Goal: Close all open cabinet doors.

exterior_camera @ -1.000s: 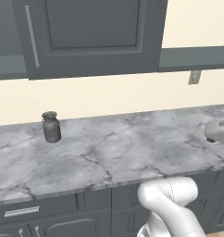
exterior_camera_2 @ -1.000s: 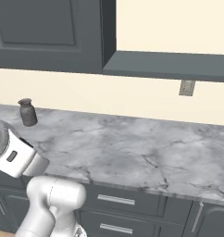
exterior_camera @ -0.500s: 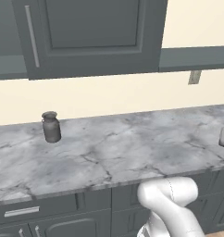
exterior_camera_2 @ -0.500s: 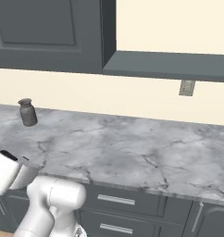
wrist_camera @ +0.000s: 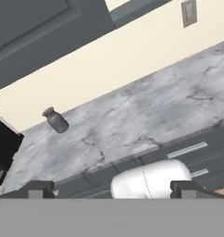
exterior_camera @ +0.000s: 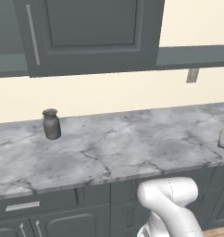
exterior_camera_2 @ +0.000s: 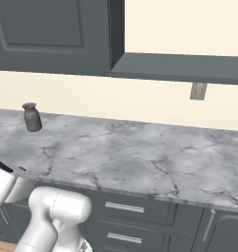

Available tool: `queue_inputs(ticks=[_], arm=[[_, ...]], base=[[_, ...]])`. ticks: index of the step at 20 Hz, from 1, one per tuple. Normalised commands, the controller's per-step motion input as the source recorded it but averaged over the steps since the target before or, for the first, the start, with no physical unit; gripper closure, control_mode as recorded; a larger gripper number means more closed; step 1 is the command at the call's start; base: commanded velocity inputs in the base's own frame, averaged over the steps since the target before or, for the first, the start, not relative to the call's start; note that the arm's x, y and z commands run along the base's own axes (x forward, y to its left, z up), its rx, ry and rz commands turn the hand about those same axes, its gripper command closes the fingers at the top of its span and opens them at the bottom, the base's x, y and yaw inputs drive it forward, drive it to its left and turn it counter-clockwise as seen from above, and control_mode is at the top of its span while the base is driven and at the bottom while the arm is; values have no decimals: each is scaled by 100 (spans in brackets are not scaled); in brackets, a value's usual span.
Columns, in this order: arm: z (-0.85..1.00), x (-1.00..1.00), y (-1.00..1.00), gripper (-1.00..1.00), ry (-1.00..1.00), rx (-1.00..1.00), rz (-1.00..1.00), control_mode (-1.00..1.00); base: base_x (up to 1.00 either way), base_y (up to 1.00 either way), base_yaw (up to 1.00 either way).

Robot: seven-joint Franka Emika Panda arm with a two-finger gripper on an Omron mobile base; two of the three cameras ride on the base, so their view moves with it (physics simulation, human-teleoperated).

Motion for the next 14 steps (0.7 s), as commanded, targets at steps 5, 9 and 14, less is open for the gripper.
queue_inputs(ticks=[5, 9, 14], arm=[[0, 0, 0, -100, 0, 0, 0, 100], [0, 0, 0, -100, 0, 0, 0, 100], [0, 0, 0, -100, 0, 0, 0, 100]], base=[[-99, 0, 6], [-84, 6, 14], [-12, 42, 11]])
